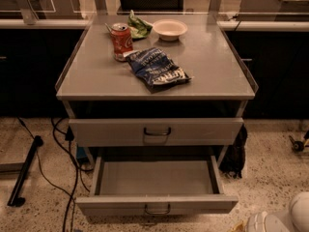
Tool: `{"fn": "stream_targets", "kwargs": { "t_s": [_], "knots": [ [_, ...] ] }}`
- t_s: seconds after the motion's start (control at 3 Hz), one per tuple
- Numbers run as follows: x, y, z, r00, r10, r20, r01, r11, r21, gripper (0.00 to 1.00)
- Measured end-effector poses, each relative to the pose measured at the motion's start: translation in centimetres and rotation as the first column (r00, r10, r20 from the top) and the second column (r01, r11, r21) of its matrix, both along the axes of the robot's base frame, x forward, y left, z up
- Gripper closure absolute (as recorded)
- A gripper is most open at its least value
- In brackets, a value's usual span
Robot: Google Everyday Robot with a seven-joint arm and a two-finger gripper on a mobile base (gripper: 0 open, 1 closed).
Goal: Close middle drawer
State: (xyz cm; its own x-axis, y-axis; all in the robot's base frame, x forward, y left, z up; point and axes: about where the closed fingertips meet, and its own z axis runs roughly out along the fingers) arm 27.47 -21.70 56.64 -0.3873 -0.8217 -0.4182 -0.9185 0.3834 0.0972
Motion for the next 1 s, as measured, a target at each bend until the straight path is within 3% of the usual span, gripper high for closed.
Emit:
{"fn": "stream_targets", "kwargs": {
  "t_s": [0.33,0.67,1.0],
  "knots": [
    [0.0,0.0,0.1,1.0000,0.000,0.000,0.000,1.000,-0.001,1.00],
    [0.4,-0.4,-1.5,0.9989,0.008,0.046,-0.007,1.000,-0.017,1.00],
    [1.3,0.2,-4.7,0.9892,0.028,0.144,-0.025,1.000,-0.017,1.00]
  ]
}}
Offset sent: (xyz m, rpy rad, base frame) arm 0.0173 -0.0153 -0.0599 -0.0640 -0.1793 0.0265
